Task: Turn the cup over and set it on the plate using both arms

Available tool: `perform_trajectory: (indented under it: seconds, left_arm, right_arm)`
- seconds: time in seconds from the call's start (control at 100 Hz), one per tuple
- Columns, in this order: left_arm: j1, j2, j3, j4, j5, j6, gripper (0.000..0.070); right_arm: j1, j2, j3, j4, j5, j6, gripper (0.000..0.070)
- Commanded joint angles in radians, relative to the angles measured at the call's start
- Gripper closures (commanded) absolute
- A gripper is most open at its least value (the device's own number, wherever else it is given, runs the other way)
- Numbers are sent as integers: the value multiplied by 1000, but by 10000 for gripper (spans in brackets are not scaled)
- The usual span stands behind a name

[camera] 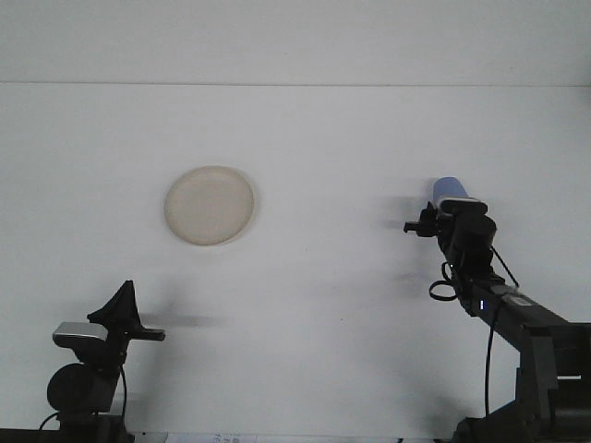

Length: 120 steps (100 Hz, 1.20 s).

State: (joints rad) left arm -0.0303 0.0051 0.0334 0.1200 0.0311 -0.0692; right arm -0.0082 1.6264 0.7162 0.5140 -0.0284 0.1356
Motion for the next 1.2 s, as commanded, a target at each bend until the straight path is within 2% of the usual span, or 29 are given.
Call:
perform_trajectory:
  seconds: [0.0,0.19,0.38,0.52,0.67,0.77,0.909,1.049,1.189]
  left_arm:
    - [1,-2,-19,12,3,-3,688]
    - [1,-2,-19,12,3,-3,688]
    - [1,-2,-19,12,3,-3,688]
    - [1,-2,-19,12,3,-3,688]
    - [1,-2,-19,12,3,-3,688]
    - [1,-2,-19,12,3,-3,688]
    - [1,-2,-19,12,3,-3,688]
    - [1,-2,-19,12,3,-3,688]
    - [1,-2,-19,12,3,-3,688]
  right_arm:
    - [-1,21,17,9,-6,7,700]
    - [2,-13,21,-21,-36,7,700]
    - [59,-185,31,-198,-53,-10,700]
    - [140,-326,137,-519,-82,-48,700]
    - [259,-361,397,-1033,-157,-146,700]
    - [348,-330,565,-1306,-154,-196,700]
    - [488,-280,730,-1557,-139,-196,700]
    - [631,-223,806,-1700,-74,-196,700]
    - [749,-141,824,-1770,-47,-196,700]
